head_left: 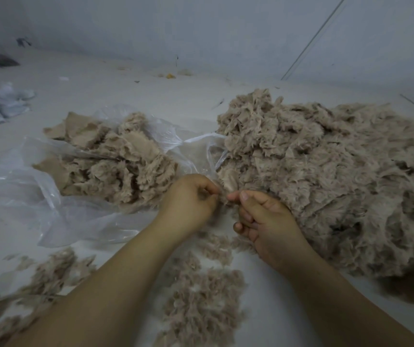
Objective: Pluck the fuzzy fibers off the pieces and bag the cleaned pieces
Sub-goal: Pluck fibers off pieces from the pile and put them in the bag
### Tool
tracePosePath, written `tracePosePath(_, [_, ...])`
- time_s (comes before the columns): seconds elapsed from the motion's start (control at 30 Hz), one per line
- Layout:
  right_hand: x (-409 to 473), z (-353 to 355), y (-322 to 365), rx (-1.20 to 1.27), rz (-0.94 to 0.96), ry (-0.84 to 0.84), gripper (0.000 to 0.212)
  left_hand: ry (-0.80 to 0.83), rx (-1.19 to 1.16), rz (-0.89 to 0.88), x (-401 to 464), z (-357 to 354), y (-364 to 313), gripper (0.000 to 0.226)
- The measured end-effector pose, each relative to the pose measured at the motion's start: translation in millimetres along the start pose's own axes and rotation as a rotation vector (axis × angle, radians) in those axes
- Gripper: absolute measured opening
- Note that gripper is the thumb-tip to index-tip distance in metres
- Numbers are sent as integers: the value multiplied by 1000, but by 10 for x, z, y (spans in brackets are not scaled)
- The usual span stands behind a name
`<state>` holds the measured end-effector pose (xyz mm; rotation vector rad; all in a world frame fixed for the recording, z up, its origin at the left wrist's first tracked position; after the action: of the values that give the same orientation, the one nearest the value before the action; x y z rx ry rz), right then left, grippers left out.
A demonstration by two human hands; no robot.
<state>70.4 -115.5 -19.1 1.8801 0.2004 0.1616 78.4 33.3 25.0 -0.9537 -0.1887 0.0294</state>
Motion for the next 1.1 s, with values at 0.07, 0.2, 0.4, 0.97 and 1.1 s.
tracePosePath(0.07, [-1,-23,4,-21,-3,27,31,75,-140,141,-25,-90,98,15])
tracePosePath(0.2, [1,-34,-26,26,-58,36,26,55,-370,272,-61,-80,194,19])
tracePosePath(0.4, [5,-14,-63,31,-104,2,23,-79,-288,128,-76,102,89,19])
tracePosePath(0.97, [-14,-48,-44,71,-135,2,17,-187,65,-94,-111,150,-111,21])
tracePosePath(1.1, [-12,-55,-41,71,-139,-3,15,-184,-7,-172,-131,152,-188,29])
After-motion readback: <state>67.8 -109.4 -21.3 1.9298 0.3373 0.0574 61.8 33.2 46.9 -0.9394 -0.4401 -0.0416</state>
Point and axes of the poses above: each hand's wrist, its own x-axis towards the middle knuckle, its own z-axis out of the back of the hand, y = z × x, the point moved 9 cm from there along x, towards the middle knuckle, and after that the axes turned 5 degrees about z, right-handed, at the moved point
